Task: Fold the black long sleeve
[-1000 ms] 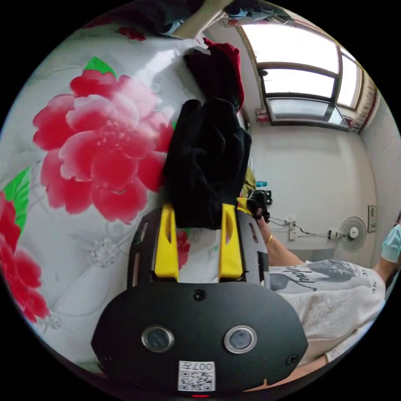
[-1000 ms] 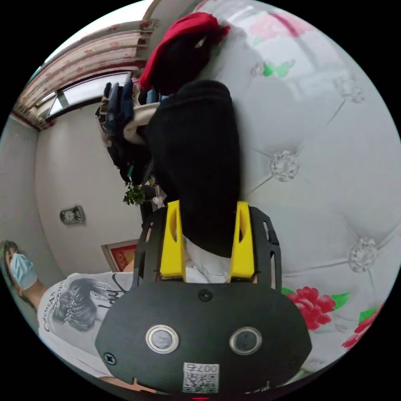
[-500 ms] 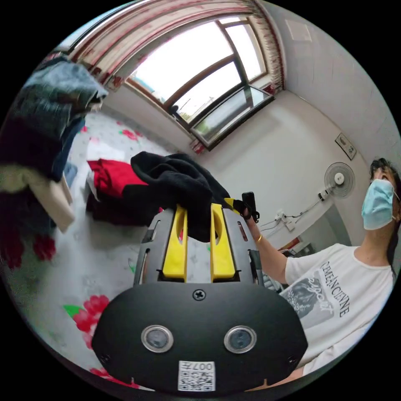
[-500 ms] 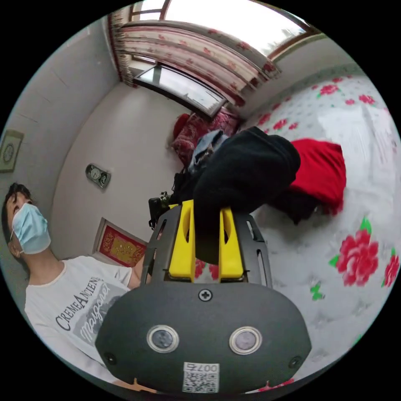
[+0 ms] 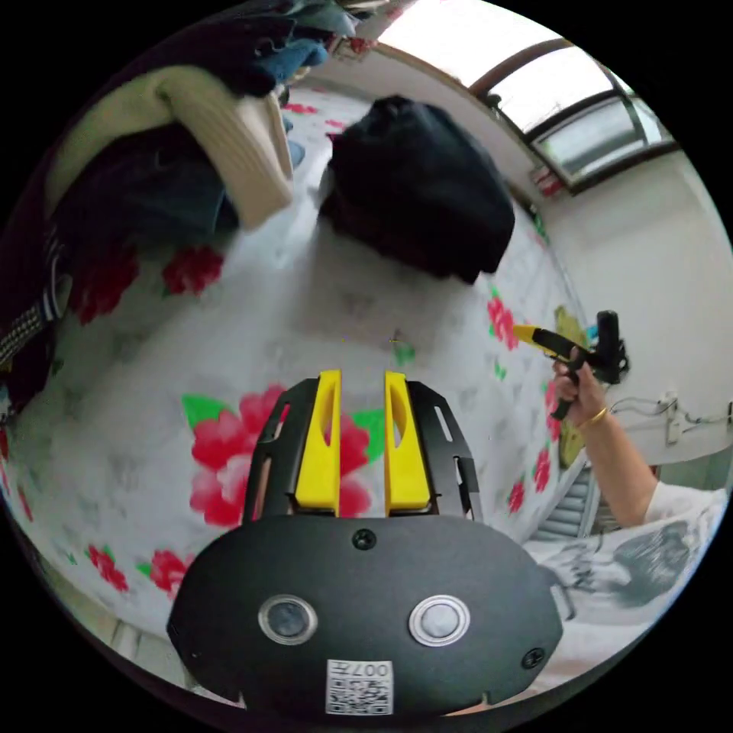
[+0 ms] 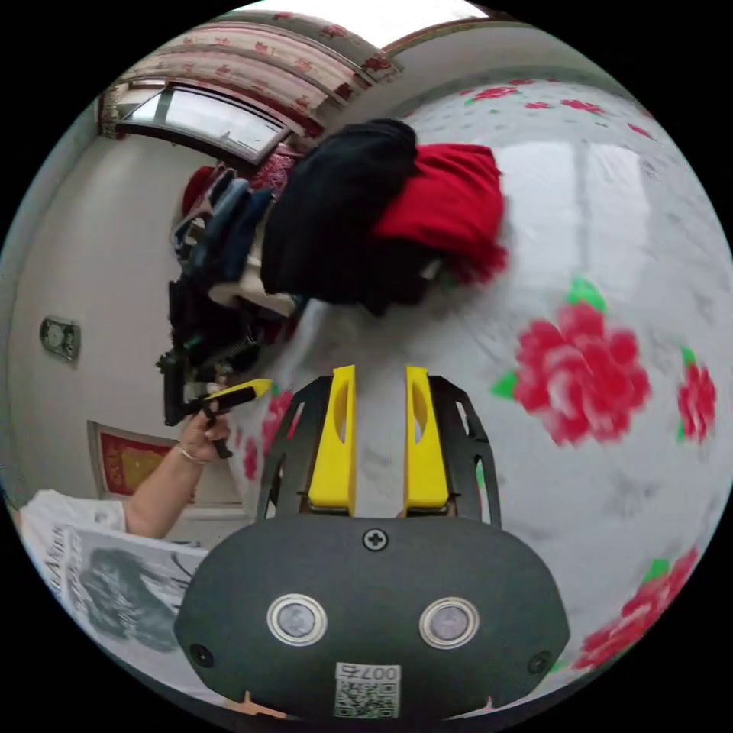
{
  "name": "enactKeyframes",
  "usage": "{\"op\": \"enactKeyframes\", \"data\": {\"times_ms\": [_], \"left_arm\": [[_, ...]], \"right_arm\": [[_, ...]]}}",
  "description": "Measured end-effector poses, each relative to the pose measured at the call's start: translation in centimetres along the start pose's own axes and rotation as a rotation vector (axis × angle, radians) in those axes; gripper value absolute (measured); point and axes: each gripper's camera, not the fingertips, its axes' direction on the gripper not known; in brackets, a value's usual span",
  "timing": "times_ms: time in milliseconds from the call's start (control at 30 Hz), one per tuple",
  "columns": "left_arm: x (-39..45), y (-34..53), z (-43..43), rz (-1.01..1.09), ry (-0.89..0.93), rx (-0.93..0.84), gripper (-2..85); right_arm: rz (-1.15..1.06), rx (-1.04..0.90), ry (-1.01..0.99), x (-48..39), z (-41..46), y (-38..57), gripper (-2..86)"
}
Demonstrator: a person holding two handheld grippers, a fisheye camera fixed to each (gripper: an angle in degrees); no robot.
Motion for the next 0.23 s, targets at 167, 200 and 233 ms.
{"op": "enactKeyframes", "data": {"times_ms": [167,200,233], "left_arm": [[6.3,7.5,1.4,0.071,-0.105,-0.162,6.5],[7.9,8.5,1.9,0.085,-0.103,-0.194,6.3],[8.7,8.9,2.1,0.089,-0.098,-0.205,6.3]], "right_arm": [[0.151,0.011,0.391,6.0,-6.2,14.3,9.5],[0.205,0.031,0.489,7.4,-9.0,17.2,9.9],[0.274,0.067,0.597,8.9,-11.9,19.8,10.4]]}}
